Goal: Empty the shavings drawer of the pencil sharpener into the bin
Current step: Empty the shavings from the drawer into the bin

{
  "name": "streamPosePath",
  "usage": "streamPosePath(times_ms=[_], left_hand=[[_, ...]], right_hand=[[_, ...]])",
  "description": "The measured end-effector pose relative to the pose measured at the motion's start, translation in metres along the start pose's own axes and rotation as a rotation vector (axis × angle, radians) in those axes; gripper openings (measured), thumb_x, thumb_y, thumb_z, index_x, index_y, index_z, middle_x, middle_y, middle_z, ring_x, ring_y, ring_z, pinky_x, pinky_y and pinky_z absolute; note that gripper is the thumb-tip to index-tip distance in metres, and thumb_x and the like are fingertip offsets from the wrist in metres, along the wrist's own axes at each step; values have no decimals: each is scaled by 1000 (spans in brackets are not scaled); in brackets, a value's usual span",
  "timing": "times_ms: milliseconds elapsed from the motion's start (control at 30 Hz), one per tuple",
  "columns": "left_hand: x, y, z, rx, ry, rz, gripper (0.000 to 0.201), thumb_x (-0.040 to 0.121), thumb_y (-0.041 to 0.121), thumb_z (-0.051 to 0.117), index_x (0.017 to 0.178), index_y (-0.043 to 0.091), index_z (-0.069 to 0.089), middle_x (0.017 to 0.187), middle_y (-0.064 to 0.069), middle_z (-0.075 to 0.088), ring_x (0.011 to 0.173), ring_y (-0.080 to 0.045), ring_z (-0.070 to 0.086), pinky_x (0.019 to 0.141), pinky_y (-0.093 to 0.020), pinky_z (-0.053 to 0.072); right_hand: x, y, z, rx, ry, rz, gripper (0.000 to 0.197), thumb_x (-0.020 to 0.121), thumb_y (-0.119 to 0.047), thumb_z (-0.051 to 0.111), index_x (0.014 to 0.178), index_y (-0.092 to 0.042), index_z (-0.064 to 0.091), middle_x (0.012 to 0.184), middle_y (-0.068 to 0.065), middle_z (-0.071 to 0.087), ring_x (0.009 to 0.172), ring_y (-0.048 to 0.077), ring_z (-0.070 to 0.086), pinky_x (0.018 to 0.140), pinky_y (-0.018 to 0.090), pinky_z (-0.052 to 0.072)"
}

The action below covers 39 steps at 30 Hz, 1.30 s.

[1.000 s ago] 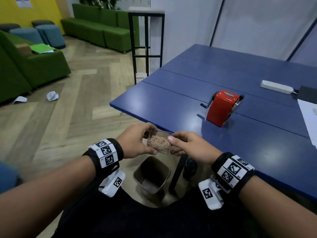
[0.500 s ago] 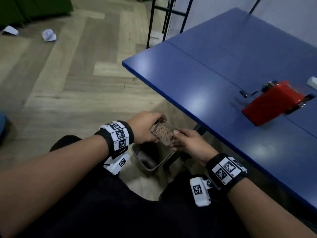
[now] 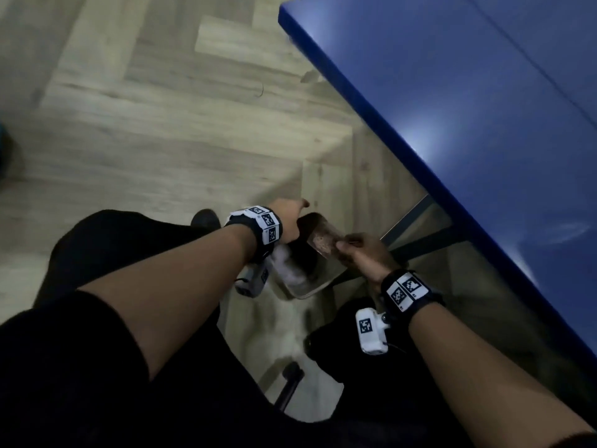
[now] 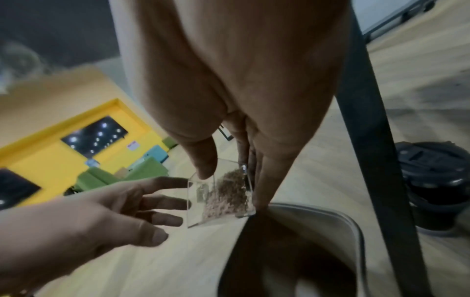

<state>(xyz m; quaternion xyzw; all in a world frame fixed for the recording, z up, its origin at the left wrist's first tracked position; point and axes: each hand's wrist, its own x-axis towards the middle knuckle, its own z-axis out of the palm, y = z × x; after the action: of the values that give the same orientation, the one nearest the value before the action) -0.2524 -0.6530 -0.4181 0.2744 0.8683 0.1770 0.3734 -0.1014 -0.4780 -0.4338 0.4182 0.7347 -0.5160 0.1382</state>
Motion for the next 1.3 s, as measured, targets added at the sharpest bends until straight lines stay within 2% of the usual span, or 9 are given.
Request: streamPosePath(times_ms=[100, 200, 333, 567, 700, 833, 967, 1067, 1300], left_hand=[[21, -24, 29, -14, -71, -59, 67, 77, 38, 58, 139, 15, 53, 133, -18, 63, 110, -35, 64, 92, -42, 54], [33, -43, 56, 27, -98, -80, 50, 85, 27, 67, 131, 13, 55, 122, -20, 61, 103, -37, 61, 84, -41, 50], [44, -56, 78, 109, -155, -90, 47, 83, 34, 65, 128, 24, 57, 116, -16, 55, 100, -45, 64, 87, -48, 56], [50, -62, 91, 182, -154, -138, 48, 82, 30, 64, 127, 18, 55, 115, -15, 47, 91, -45, 63, 83, -50, 56], [61, -77, 99, 134, -186, -136, 48, 75, 37, 49, 120, 19, 55, 105, -11, 52, 98, -42, 63, 84, -53, 55], [51, -78, 94, 164, -161, -105, 33, 92, 24, 55, 124, 14, 58, 112, -17, 58, 104, -38, 56, 84, -44, 51], [51, -78, 96, 75, -147, -141, 46, 84, 31, 60, 127, 16, 57, 101, -13, 54, 94, -40, 64, 73, -37, 46], [54, -81, 97, 67, -159, -136, 46, 80, 36, 57, 123, 17, 59, 92, -9, 50, 94, -40, 65, 74, -40, 51], [61, -88, 106, 111, -84, -50, 31, 92, 27, 57, 120, 14, 60, 112, -15, 65, 110, -37, 58, 77, -36, 42]], right_hand=[[30, 26, 21, -159, 76, 20, 43, 83, -33, 84, 117, -11, 69, 108, 5, 77, 100, 24, 74, 94, 40, 60], [49, 45, 40, -257, 93, 70, 52, 79, -39, 86, 119, -12, 69, 109, 4, 75, 103, 25, 72, 93, 35, 56], [59, 59, 62, -279, 113, 107, 55, 83, -34, 88, 125, -8, 63, 116, 12, 73, 107, 28, 69, 88, 30, 49], [67, 69, 80, -280, 136, 98, 51, 85, -23, 88, 125, -3, 63, 111, 11, 68, 99, 25, 63, 81, 23, 40], [69, 68, 81, -319, 149, 85, 50, 79, -22, 92, 119, -8, 64, 104, 4, 64, 92, 19, 58, 76, 19, 38], [71, 72, 87, -336, 193, 71, 48, 69, -20, 95, 106, -15, 65, 105, 10, 72, 95, 27, 67, 77, 25, 45], [69, 71, 88, -328, 186, 78, 49, 71, -15, 94, 110, -10, 66, 99, 7, 70, 86, 23, 62, 69, 20, 39], [68, 68, 88, -319, 185, 58, 47, 71, -9, 93, 109, -8, 65, 96, 7, 68, 83, 22, 60, 64, 17, 36], [69, 63, 91, -381, 242, 15, 46, 66, -10, 90, 105, -11, 65, 100, 10, 73, 90, 29, 69, 76, 30, 49]])
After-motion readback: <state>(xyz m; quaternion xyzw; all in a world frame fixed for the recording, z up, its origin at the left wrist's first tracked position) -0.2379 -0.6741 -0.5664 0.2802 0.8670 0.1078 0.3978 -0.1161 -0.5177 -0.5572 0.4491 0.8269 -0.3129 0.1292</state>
